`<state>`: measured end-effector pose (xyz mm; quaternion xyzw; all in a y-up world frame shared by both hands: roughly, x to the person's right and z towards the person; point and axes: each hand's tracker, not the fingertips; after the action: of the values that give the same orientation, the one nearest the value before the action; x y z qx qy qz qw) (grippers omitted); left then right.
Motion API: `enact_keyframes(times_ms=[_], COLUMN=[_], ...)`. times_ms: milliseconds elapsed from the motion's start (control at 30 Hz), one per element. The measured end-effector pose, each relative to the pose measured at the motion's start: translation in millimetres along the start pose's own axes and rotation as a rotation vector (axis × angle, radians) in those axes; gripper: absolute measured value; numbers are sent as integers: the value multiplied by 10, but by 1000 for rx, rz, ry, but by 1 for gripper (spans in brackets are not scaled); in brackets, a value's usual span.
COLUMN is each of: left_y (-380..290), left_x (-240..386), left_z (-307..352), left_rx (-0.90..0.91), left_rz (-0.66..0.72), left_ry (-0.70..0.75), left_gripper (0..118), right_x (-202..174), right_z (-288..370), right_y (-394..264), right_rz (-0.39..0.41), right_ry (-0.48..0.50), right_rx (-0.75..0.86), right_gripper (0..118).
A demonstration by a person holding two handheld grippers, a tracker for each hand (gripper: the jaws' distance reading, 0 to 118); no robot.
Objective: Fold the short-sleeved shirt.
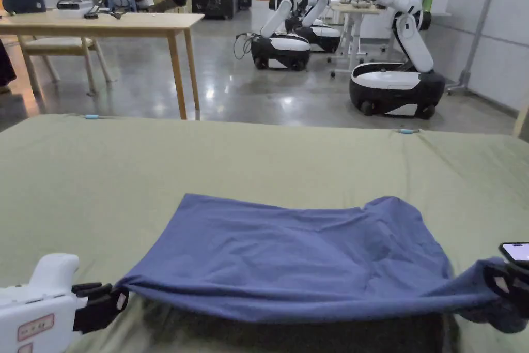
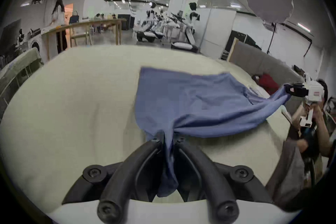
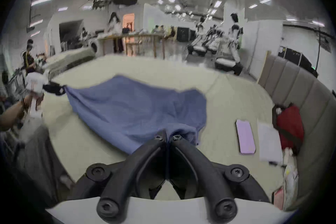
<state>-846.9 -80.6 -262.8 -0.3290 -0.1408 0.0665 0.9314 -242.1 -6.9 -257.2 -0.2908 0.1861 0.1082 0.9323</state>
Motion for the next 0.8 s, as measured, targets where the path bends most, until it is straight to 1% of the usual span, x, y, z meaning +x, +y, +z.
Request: enact_keyframes(times_ms=[33,100,167,200,233,267,300,333,367,433,467,500,533,567,600,633,667,733,767,800], left_y=[-130,-379,-566,-607,-620,-593,-566,-561,-570,-579,-564,-538,-499,-486,-455,-446,-441,-484,-506,-547], left_x=[-25,-66,-192,-203,-223,-236,-255,-275,-285,-198,-201,-180,-134,-61,-29,-3,34,130,185,249], left_z=[-1,-36,-114,-120,-90,-51,-47,-69,-84,-39,-3,30,59,201,325,493,687,1145,1346,1535], left_rx=[-40,-134,-187,-185,-159,-127,-130,-144,-151,-140,-105,-117,-154,-153,-144,-105,-59,41,82,123], left_rz=[3,-3,-43,-43,-35,-12,13,41,29,23,28,26,24,25,15,13,16,41,63,73], left_ry=[-12,-5,2,4,-4,-15,-27,-34,-27,-22,-81,-115,-89,-75,-64,-33,-18,-22,-13,11], left_gripper=[7,7,7,7,7,7,8,12,24,38,46,86,113,118,117,117,117,117,115,106], right_x=[-44,-116,-218,-249,-190,-199,-211,-210,-198,-149,-116,-66,-27,-5,-24,-97,-139,-243,-391,-460], right_z=[-28,-164,-310,-377,-448,-507,-569,-622,-641,-639,-578,-476,-375,-228,-34,271,531,1041,1327,1524], right_y=[-160,-449,-640,-711,-811,-865,-915,-956,-1001,-993,-977,-958,-925,-882,-843,-815,-792,-790,-797,-836], right_rz=[10,69,129,163,175,168,170,161,147,127,113,96,67,25,10,-7,-34,-121,-180,-230], right_ry=[12,73,33,47,52,60,47,46,51,54,49,32,53,51,-3,-5,-24,-27,-40,-45], right_rx=[-49,-170,-281,-343,-356,-379,-376,-375,-374,-352,-333,-286,-259,-246,-213,-108,-59,36,73,118], right_gripper=[3,3,3,3,3,3,3,3,7,8,10,25,47,79,117,117,112,112,112,107])
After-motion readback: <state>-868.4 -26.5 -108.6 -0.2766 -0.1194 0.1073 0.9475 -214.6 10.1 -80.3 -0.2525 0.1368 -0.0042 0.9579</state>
